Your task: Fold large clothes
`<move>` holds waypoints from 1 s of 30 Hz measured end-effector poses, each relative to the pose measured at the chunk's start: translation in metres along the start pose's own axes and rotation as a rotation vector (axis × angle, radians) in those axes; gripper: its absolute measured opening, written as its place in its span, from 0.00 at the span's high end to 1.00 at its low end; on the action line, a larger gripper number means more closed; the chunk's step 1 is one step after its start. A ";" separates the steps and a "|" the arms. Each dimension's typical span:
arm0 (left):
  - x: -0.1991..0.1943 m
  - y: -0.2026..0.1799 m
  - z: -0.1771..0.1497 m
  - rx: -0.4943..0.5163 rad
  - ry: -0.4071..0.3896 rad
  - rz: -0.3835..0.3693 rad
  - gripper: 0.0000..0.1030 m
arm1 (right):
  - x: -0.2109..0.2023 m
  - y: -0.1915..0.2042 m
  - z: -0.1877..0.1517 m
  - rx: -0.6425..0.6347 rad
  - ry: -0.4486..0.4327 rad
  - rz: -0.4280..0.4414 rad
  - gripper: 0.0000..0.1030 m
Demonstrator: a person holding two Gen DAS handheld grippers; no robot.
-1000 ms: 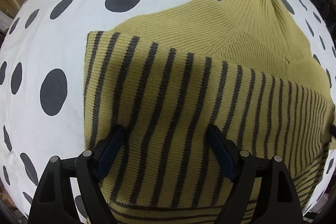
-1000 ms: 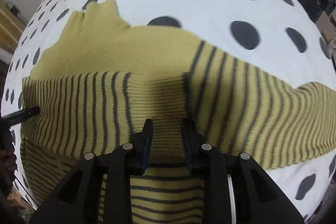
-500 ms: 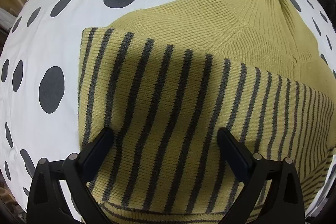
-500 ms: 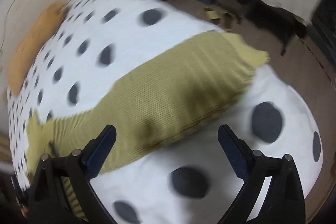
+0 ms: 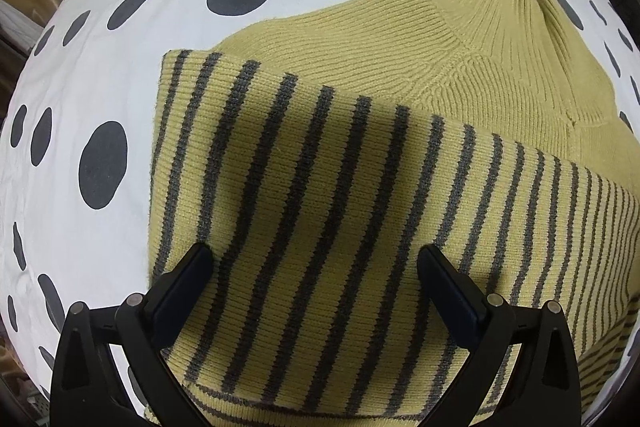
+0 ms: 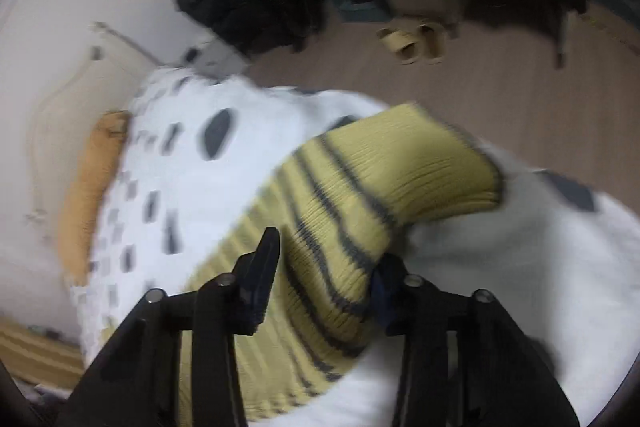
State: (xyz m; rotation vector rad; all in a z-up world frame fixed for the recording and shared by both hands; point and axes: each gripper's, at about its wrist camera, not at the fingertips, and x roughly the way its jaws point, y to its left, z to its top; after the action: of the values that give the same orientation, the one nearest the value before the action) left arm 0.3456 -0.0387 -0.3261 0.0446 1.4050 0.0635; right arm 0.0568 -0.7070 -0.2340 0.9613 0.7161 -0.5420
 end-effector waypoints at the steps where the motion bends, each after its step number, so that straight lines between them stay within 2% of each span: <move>1: 0.000 0.001 0.003 0.000 0.002 -0.001 0.00 | 0.002 0.007 -0.002 0.002 0.011 0.032 0.72; 5: -0.007 0.012 0.012 -0.017 0.015 -0.021 0.01 | -0.005 0.056 -0.019 -0.022 0.023 0.209 0.76; 9: -0.015 0.015 0.014 -0.027 0.044 -0.065 0.01 | -0.016 0.150 -0.063 -0.073 0.085 0.450 0.76; 11: -0.022 0.019 0.013 -0.032 0.054 -0.104 0.01 | -0.008 0.194 -0.092 -0.072 0.157 0.558 0.76; 15: -0.036 0.037 0.004 -0.105 0.072 -0.237 0.01 | 0.035 0.292 -0.196 -0.137 0.428 0.670 0.76; 17: -0.039 0.039 -0.001 -0.121 0.093 -0.301 0.01 | 0.059 0.328 -0.259 -0.186 0.577 0.652 0.76; 18: -0.041 0.037 -0.004 -0.116 0.097 -0.328 0.01 | 0.065 0.335 -0.279 -0.198 0.614 0.641 0.74; 21: -0.049 0.024 -0.010 -0.071 0.081 -0.380 0.01 | 0.087 0.356 -0.347 -0.294 0.779 0.538 0.74; 23: -0.050 0.018 -0.011 -0.067 0.075 -0.409 0.01 | 0.086 0.365 -0.366 -0.417 0.803 0.423 0.55; 24: -0.049 0.016 -0.011 -0.075 0.082 -0.421 0.01 | 0.080 0.367 -0.367 -0.474 0.787 0.380 0.45; 26: -0.046 0.010 -0.013 -0.099 0.102 -0.460 0.01 | 0.066 0.370 -0.359 -0.529 0.733 0.355 0.45; 28: -0.042 0.004 -0.011 -0.122 0.113 -0.505 0.01 | 0.053 0.362 -0.340 -0.484 0.704 0.365 0.35; 30: -0.037 -0.008 -0.007 -0.119 0.116 -0.515 0.01 | 0.041 0.346 -0.317 -0.431 0.664 0.338 0.33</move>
State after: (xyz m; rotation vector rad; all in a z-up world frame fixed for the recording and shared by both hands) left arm 0.3323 -0.0499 -0.2914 -0.4241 1.4881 -0.2812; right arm 0.2289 -0.2698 -0.1981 0.8235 1.1734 0.2496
